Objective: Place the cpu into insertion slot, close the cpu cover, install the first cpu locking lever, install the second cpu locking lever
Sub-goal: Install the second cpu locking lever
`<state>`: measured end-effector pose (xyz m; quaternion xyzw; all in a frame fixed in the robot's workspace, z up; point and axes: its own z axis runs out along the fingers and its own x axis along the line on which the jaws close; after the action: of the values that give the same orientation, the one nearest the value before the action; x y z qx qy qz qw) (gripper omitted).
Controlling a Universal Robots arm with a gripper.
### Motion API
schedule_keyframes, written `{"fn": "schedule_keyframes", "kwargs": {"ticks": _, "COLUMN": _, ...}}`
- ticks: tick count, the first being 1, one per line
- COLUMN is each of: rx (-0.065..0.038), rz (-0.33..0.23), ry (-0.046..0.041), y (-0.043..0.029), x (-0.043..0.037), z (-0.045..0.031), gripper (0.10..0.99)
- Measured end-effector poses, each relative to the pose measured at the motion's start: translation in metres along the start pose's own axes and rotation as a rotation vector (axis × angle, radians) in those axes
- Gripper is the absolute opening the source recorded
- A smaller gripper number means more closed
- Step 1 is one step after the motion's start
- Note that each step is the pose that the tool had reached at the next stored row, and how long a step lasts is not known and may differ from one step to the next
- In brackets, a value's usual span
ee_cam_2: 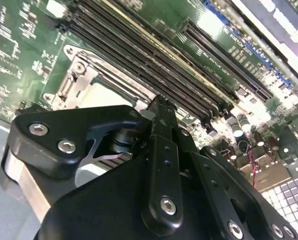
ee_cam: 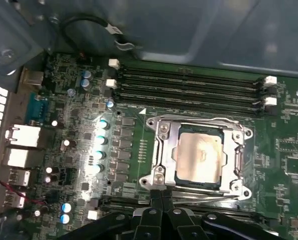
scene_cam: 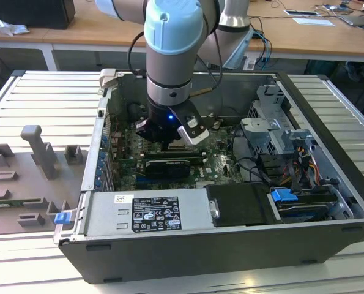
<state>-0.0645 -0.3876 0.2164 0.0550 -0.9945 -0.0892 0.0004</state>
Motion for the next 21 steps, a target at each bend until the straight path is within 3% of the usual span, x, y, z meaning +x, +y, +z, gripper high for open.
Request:
{"fn": "schedule_keyframes", "kwargs": {"ticks": 4, "rx": -0.013, "rz": -0.009, "ry": -0.0014, "y": -0.0017, "x": 0.0037, "z": 0.003, "gripper": 0.106}}
{"fn": "schedule_keyframes", "kwargs": {"ticks": 9, "rx": -0.042, "rz": -0.022, "ry": -0.007, "y": -0.0061, "x": 0.0068, "z": 0.0078, "gripper": 0.106}}
{"fn": "schedule_keyframes", "kwargs": {"ticks": 15, "rx": -0.065, "rz": -0.034, "ry": -0.0132, "y": -0.0108, "x": 0.0107, "z": 0.0107, "gripper": 0.106}}
{"fn": "schedule_keyframes", "kwargs": {"ticks": 17, "rx": -0.07, "rz": -0.036, "ry": -0.0136, "y": -0.0111, "x": 0.0108, "z": 0.0116, "gripper": 0.106}}
{"fn": "schedule_keyframes", "kwargs": {"ticks": 19, "rx": -0.083, "rz": -0.039, "ry": -0.015, "y": -0.0113, "x": 0.0108, "z": 0.0129, "gripper": 0.106}}
{"fn": "schedule_keyframes", "kwargs": {"ticks": 21, "rx": -0.09, "rz": -0.041, "ry": -0.0157, "y": -0.0114, "x": 0.0108, "z": 0.014, "gripper": 0.106}}
